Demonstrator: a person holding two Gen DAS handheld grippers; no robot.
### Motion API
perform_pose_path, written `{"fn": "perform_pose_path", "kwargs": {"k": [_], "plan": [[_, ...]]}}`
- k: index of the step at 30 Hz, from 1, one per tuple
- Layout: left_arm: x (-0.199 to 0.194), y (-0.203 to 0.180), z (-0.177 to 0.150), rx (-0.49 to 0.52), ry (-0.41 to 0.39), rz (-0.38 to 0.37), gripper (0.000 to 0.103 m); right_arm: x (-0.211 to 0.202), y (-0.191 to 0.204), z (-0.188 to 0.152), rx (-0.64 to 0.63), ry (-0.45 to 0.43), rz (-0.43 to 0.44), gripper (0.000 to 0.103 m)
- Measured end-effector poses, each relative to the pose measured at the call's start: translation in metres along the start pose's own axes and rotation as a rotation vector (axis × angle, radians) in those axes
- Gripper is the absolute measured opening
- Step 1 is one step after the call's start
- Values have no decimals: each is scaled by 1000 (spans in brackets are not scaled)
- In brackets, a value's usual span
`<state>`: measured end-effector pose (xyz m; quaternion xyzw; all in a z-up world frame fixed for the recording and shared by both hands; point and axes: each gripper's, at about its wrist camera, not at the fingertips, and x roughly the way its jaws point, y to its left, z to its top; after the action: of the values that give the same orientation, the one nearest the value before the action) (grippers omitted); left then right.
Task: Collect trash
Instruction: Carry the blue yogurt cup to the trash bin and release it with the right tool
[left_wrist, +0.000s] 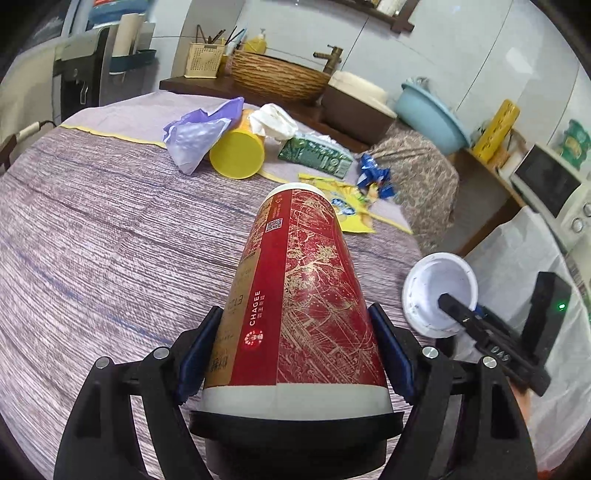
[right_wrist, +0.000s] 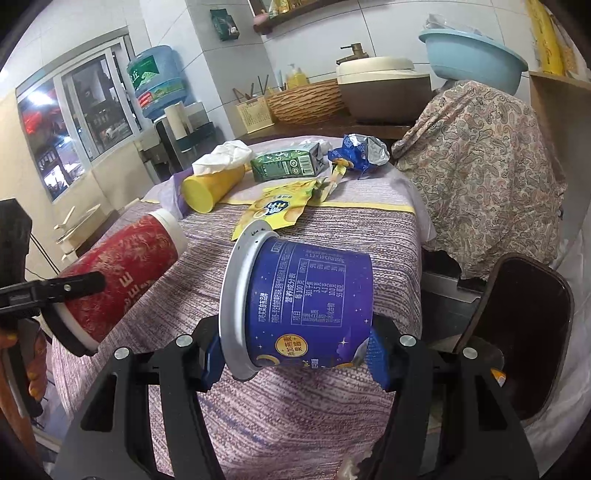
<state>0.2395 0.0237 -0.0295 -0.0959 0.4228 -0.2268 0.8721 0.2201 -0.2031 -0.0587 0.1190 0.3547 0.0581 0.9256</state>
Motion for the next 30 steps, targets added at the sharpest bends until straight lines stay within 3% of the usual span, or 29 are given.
{"fn": "perform_pose_path", "kwargs": {"k": [4, 9, 13, 21, 30], "plan": [[-9, -18, -7, 0, -44, -27, 77, -6, -1, -4, 3, -10, 7, 61], [-13, -54, -11, 70, -116, -19, 77, -20, -10, -7, 18, -30, -3, 61], [-4, -83, -11, 92, -134, -76, 77, -33, -24, -10, 37, -54, -33, 61], [37, -141, -13, 144, -91, -186, 77, -59, -74, -20, 107, -80, -134, 61], [77, -203, -19, 216, -34, -278, 77, -76, -151, -40, 202, -68, -319, 61]]}}
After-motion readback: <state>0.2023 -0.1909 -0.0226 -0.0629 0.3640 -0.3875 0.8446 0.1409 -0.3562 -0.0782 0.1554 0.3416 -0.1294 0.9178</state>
